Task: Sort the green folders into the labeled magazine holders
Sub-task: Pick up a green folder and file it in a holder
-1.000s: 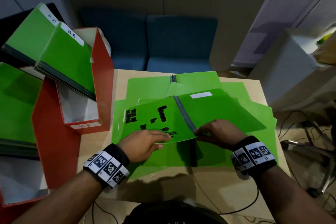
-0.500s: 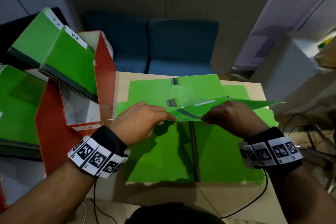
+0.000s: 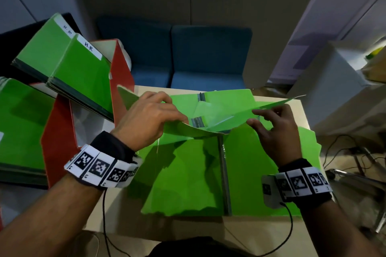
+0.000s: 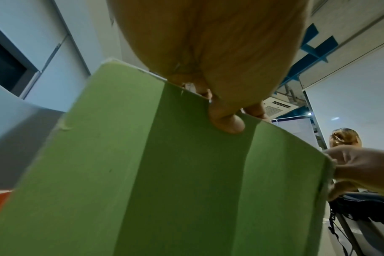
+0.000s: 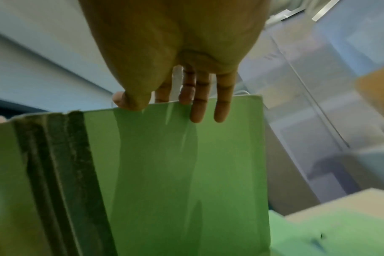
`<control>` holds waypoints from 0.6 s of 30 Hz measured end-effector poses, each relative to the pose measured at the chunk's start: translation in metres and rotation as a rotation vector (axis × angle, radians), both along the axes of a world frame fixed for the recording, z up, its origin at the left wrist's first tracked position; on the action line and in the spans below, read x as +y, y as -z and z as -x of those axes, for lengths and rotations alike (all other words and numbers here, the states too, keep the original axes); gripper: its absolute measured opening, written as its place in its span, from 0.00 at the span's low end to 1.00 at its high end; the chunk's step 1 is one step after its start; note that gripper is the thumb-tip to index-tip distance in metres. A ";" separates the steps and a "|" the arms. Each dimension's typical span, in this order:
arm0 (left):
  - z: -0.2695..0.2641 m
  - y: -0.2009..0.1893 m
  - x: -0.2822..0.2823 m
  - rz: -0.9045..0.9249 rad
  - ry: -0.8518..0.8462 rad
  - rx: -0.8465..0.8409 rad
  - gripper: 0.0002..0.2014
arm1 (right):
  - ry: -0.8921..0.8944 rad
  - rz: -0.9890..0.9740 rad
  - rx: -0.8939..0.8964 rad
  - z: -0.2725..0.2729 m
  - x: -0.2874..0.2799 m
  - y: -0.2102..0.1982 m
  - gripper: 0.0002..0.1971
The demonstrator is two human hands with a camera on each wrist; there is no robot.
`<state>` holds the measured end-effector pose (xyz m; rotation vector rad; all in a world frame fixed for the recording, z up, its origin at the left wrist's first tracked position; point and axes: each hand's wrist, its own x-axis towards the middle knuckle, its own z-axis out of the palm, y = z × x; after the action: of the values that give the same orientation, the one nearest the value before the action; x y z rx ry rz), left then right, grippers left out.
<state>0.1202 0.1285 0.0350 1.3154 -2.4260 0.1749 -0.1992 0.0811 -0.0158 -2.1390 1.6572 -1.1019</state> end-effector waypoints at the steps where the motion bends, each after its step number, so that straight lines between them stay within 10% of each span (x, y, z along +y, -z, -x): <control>1: 0.001 -0.002 -0.001 0.024 0.003 0.005 0.21 | 0.005 -0.050 -0.074 -0.002 0.000 0.001 0.26; 12: 0.030 0.012 -0.018 0.033 0.138 0.017 0.19 | -0.331 -0.341 -0.149 -0.059 0.028 0.003 0.44; 18: 0.047 0.043 -0.009 -0.106 0.044 0.213 0.23 | -0.429 -0.333 -0.098 -0.087 0.041 0.003 0.26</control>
<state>0.0733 0.1197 -0.0078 1.2532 -2.3073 -0.1020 -0.1124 0.1220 -0.0186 -2.0473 1.1613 -0.7320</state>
